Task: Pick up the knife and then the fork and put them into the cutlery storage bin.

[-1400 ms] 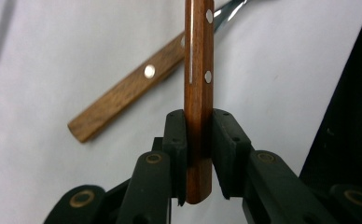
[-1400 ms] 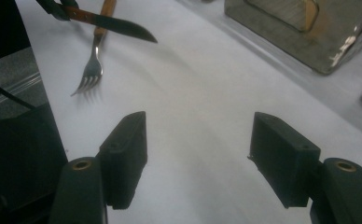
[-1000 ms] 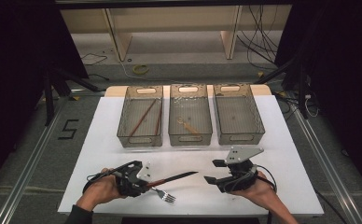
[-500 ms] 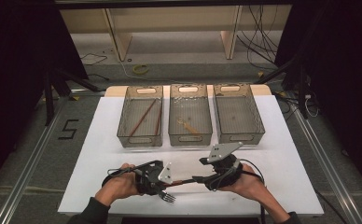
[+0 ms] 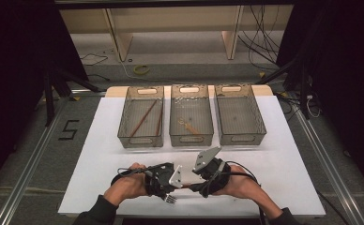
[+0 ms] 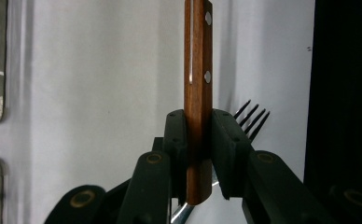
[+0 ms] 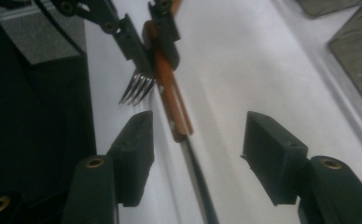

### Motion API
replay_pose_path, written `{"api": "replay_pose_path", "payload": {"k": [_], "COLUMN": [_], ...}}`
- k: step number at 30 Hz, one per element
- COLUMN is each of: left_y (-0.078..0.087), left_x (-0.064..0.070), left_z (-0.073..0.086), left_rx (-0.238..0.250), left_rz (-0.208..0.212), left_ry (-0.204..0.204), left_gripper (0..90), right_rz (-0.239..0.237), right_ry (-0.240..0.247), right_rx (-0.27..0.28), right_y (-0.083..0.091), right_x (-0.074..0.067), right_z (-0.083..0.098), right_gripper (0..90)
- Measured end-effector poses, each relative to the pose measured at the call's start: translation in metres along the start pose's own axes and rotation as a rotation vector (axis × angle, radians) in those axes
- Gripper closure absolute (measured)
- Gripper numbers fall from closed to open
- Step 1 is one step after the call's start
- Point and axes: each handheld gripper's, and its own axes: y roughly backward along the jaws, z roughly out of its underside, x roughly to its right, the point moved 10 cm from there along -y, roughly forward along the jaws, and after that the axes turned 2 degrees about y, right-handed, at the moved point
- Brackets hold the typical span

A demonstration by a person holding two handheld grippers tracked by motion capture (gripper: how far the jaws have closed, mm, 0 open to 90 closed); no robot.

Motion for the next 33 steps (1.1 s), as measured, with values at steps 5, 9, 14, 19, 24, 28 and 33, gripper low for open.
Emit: {"api": "replay_pose_path", "payload": {"k": [5,9,14,19,24,28,33], "left_y": [0.001,0.002,0.003,0.004,0.004,0.005,0.004], "left_x": [0.001,0.003,0.004,0.005,0.005,0.006,0.008], "left_z": [-0.003,-0.007,-0.009,-0.010,-0.010,-0.011,-0.012], "left_rx": [0.000,0.011,0.007,0.012,0.016,0.024,0.035], "left_rz": [-0.010,-0.015,-0.022,-0.019,-0.018,-0.012,-0.010], "left_ry": [-0.028,-0.039,-0.059,-0.061,-0.068,-0.074,-0.089], "left_gripper": [76.2,76.2,76.2,76.2,76.1,76.1,76.1], "right_rz": [-0.032,-0.047,-0.062,-0.071,-0.074,-0.085,-0.102], "right_ry": [0.001,0.010,0.016,0.015,0.024,0.021,0.036], "right_rx": [-0.030,-0.052,-0.066,-0.067,-0.071,-0.081,-0.086], "right_y": [-0.008,-0.013,-0.016,-0.018,-0.019,-0.019,-0.019], "right_x": [-0.005,-0.008,-0.010,-0.012,-0.013,-0.015,-0.017], "right_z": [0.002,0.004,0.005,0.006,0.007,0.008,0.010], "right_gripper": [52.6,56.8,62.1,67.6,71.9,75.1,77.2]}}
